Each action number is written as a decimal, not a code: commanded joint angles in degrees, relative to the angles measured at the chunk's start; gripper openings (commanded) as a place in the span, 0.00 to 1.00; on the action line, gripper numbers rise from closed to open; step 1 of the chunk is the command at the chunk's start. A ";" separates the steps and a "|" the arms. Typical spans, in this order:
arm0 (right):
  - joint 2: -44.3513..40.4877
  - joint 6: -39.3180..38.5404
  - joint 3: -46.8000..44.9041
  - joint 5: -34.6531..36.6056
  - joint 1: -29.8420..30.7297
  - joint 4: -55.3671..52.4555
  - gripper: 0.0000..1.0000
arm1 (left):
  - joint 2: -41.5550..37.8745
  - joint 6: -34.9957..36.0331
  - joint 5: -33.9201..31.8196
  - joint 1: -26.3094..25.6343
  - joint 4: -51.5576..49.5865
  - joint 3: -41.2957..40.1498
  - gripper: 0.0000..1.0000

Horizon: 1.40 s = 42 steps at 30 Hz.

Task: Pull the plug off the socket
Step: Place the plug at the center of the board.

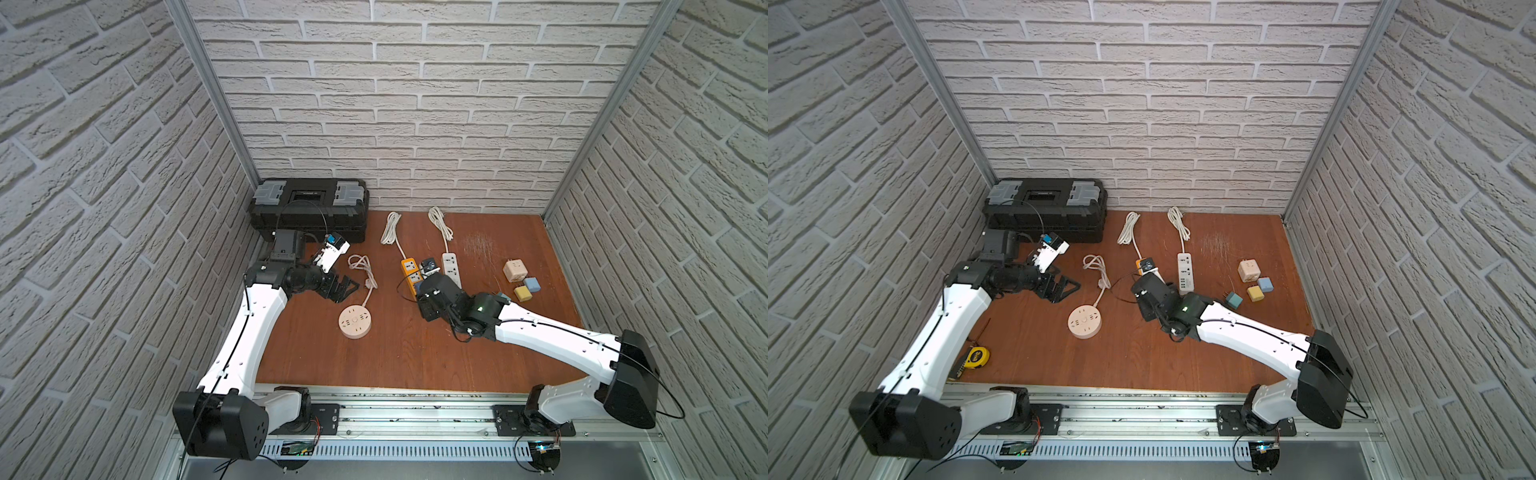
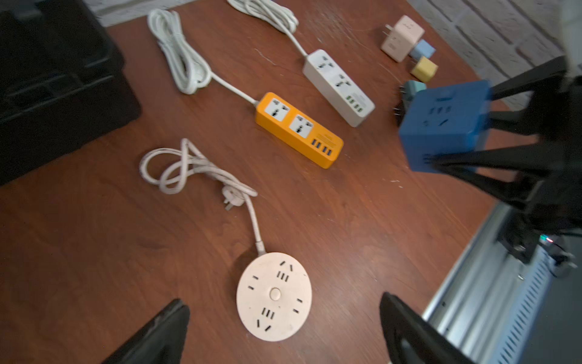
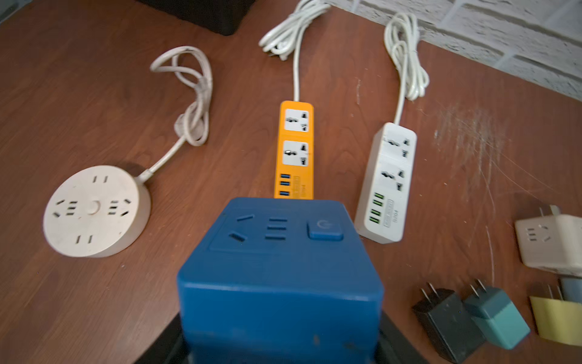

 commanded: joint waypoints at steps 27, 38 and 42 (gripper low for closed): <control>25.61 -0.44 17.70 -12.76 -38.86 -8.61 0.03 | -4.67 0.67 -1.96 2.40 10.75 -17.98 0.98; 33.78 -2.89 23.54 -13.51 -40.95 -6.52 0.04 | -3.90 0.86 -4.87 -0.27 11.48 -18.39 0.98; 38.26 -2.96 25.69 -12.97 -41.31 -7.48 0.05 | -3.57 0.88 -5.21 -1.00 11.39 -18.43 0.98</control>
